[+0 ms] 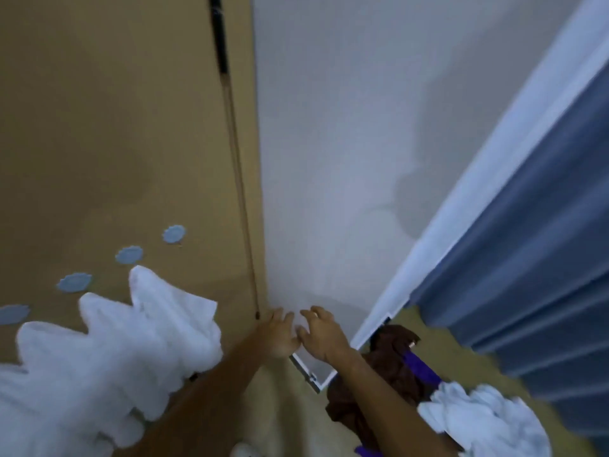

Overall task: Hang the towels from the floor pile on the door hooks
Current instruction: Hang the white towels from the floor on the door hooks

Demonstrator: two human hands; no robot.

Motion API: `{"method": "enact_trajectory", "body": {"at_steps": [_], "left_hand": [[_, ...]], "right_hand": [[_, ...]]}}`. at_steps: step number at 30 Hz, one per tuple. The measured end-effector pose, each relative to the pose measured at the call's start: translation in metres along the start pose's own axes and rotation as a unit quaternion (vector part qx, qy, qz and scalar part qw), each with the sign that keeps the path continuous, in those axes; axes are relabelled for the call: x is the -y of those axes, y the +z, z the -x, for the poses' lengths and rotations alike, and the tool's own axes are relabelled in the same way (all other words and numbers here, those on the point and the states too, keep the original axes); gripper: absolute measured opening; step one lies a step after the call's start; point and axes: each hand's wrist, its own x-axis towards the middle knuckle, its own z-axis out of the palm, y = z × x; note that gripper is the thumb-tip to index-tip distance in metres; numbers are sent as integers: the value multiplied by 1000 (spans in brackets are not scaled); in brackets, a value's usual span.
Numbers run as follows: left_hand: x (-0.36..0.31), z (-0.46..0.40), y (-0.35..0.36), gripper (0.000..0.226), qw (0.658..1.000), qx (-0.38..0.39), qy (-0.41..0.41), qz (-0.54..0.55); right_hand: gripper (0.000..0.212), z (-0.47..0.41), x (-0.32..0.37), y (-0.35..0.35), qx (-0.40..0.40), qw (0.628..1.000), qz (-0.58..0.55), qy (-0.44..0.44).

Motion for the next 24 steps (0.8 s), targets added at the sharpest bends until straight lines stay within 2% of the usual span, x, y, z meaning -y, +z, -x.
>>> {"method": "enact_trajectory", "body": {"at_steps": [5,10,15,19,24], "left_hand": [[-101,21,50,66,992,73,56,-81],[-203,56,107,67,969,138,135,-155],[-294,85,168,58,937,190,215,-200],[-357,100,207,55,908,221,267,-235],[-420,90,246,49,882,224,312,-273]], "right_hand": [[49,91,-98,2,-37,996,-9,82],[47,204,-200,11,-61,978,-53,194],[73,315,-285,26,-70,945,-102,302],[47,380,-340,38,-67,913,-146,375],[53,421,-391,48,-59,877,-196,435]]}}
